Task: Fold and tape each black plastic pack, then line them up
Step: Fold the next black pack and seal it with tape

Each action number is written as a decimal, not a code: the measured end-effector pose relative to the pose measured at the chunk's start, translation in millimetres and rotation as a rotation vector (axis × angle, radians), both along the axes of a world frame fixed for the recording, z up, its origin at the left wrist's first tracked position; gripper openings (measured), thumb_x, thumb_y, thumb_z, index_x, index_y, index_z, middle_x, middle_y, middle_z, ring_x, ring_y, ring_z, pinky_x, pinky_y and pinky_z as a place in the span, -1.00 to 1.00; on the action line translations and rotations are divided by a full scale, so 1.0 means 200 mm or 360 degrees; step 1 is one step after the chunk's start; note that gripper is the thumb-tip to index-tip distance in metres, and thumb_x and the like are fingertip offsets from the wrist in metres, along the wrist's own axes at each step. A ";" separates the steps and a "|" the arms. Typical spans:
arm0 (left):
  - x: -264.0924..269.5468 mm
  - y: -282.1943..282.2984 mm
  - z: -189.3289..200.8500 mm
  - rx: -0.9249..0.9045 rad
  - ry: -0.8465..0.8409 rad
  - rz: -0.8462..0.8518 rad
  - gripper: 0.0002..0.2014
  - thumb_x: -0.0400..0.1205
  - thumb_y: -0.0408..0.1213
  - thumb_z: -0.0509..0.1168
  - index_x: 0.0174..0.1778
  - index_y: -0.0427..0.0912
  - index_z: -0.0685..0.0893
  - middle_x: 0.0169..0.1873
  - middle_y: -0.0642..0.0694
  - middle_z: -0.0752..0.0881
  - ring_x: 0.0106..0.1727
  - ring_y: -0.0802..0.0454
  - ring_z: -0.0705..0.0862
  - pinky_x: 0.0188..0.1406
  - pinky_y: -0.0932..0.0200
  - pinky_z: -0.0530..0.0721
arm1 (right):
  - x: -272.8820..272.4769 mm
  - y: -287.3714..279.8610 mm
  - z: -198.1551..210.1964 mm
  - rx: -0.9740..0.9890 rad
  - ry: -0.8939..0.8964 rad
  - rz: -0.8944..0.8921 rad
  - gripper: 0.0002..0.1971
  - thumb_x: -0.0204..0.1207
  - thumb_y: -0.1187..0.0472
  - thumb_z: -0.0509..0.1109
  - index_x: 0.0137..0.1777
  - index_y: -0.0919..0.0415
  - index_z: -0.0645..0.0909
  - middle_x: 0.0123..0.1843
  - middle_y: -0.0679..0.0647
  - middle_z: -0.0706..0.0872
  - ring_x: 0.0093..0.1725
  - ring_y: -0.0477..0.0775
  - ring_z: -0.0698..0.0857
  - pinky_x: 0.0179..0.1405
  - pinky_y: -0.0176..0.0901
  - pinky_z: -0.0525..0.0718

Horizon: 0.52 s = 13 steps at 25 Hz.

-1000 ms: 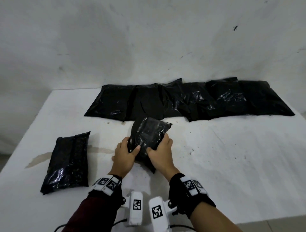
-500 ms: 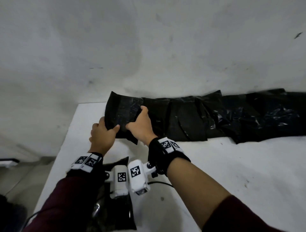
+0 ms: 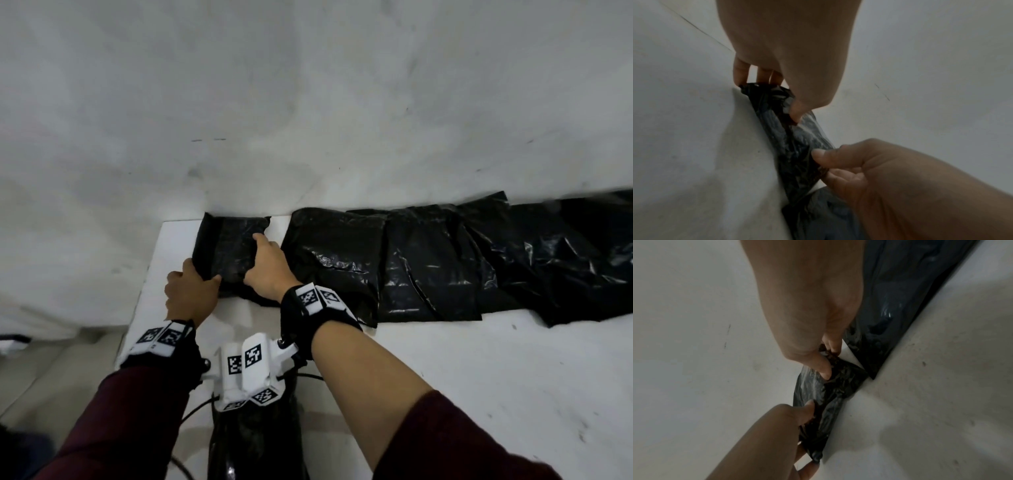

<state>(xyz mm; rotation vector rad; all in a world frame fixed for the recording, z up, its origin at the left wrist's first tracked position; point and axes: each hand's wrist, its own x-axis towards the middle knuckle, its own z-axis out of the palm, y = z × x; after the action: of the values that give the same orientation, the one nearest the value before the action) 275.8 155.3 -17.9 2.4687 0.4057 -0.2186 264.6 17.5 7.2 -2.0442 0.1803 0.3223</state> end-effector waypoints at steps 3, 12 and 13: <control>-0.03 -0.09 0.01 0.0167 -0.0127 0.0063 -0.38 0.55 -0.28 0.32 0.48 -0.35 0.24 0.42 -0.47 0.27 0.43 -0.41 0.22 0.37 -0.26 0.26 | -0.02 -0.07 0.00 -0.0039 -0.0091 -0.0049 -0.31 0.47 0.36 0.42 0.57 0.32 0.22 0.48 0.29 0.34 0.46 0.26 0.38 0.36 -0.22 0.34; -0.14 -0.43 -0.02 0.0514 -0.0287 -0.0750 -0.50 0.64 -0.14 0.23 0.45 -0.32 0.39 0.51 -0.21 0.32 0.48 -0.23 0.18 0.41 -0.13 0.17 | -0.31 -0.50 0.05 -0.0527 -0.0187 -0.0835 -0.62 0.47 0.29 0.32 0.30 0.30 0.48 0.29 0.26 0.53 0.30 0.30 0.45 0.29 0.06 0.46; -0.16 -0.46 -0.03 0.0617 -0.0262 -0.0747 -0.47 0.65 -0.11 0.21 0.45 -0.38 0.36 0.56 -0.21 0.22 0.50 -0.23 0.14 0.43 -0.13 0.14 | -0.35 -0.53 0.05 -0.0574 -0.0083 -0.0922 -0.61 0.49 0.22 0.33 0.30 0.31 0.45 0.30 0.27 0.51 0.31 0.32 0.43 0.27 0.09 0.45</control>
<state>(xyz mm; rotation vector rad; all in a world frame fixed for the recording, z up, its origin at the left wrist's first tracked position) 244.3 64.0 -23.4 2.9094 -0.2318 -0.1333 194.1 -88.5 17.7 -2.2364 0.8269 -0.1364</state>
